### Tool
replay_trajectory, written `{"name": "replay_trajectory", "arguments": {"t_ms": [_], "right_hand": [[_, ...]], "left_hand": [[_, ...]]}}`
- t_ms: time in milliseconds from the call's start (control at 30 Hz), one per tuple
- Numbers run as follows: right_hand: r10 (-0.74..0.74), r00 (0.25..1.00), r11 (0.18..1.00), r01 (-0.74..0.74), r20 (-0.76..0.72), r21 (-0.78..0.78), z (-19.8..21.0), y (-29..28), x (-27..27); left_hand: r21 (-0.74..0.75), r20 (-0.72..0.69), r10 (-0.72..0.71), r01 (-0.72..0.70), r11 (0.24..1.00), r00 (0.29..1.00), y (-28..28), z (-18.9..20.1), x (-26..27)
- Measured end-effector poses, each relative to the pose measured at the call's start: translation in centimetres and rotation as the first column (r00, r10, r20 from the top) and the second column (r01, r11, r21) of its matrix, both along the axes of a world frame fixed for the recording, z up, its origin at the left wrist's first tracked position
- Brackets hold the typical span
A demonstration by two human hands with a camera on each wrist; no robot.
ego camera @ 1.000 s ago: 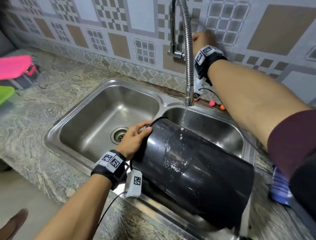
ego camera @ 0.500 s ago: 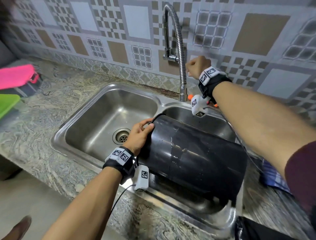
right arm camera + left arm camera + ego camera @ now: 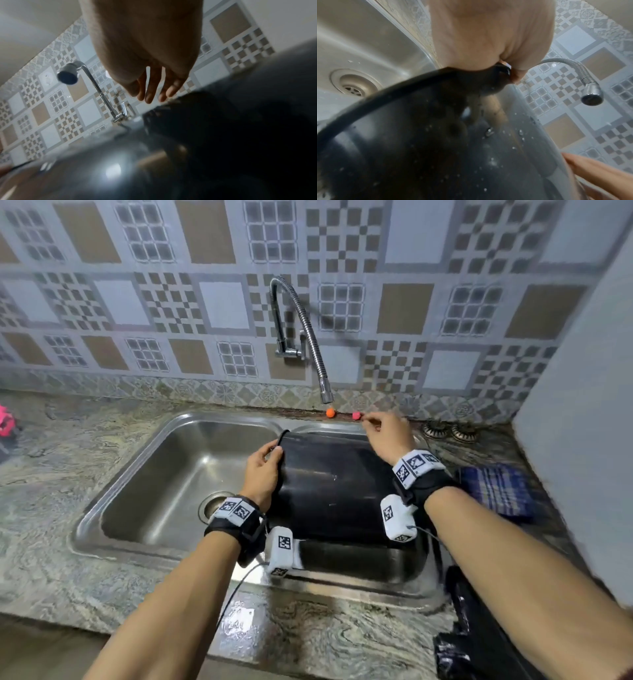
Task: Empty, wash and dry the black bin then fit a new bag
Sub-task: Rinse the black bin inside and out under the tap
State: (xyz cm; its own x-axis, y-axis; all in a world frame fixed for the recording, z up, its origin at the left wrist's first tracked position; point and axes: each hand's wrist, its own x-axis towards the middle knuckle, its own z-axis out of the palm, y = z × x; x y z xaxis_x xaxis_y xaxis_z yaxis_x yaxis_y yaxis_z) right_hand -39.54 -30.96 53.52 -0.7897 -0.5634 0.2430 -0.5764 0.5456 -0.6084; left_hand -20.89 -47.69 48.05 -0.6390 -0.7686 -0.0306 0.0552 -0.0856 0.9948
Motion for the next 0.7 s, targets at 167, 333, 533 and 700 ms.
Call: {"name": "replay_trajectory", "arguments": {"t_ms": [167, 333, 533, 700], "right_hand": [[-0.145, 0.969, 0.987, 0.129, -0.198, -0.093, -2.5, 5.0, 4.8], [-0.403, 0.9, 0.911, 0.412, -0.168, 0.021, -4.7, 8.8, 7.7], [-0.42, 0.905, 0.906, 0.423, 0.073, -0.024, -5.6, 10.0, 9.0], [-0.468, 0.876, 0.881, 0.473, 0.114, -0.022, -4.8, 10.3, 9.7]], "left_hand": [[-0.03, 0.001, -0.027, 0.027, 0.999, 1.0, -1.4, -0.5, 0.8], [-0.055, -0.032, -0.105, 0.103, 0.993, 0.994, -1.5, 0.1, 1.1], [-0.068, -0.092, -0.184, 0.178, 0.982, 0.979, -0.6, 0.7, 1.8], [-0.075, -0.101, -0.15, 0.143, 0.987, 0.984, -0.2, 0.5, 2.7]]}}
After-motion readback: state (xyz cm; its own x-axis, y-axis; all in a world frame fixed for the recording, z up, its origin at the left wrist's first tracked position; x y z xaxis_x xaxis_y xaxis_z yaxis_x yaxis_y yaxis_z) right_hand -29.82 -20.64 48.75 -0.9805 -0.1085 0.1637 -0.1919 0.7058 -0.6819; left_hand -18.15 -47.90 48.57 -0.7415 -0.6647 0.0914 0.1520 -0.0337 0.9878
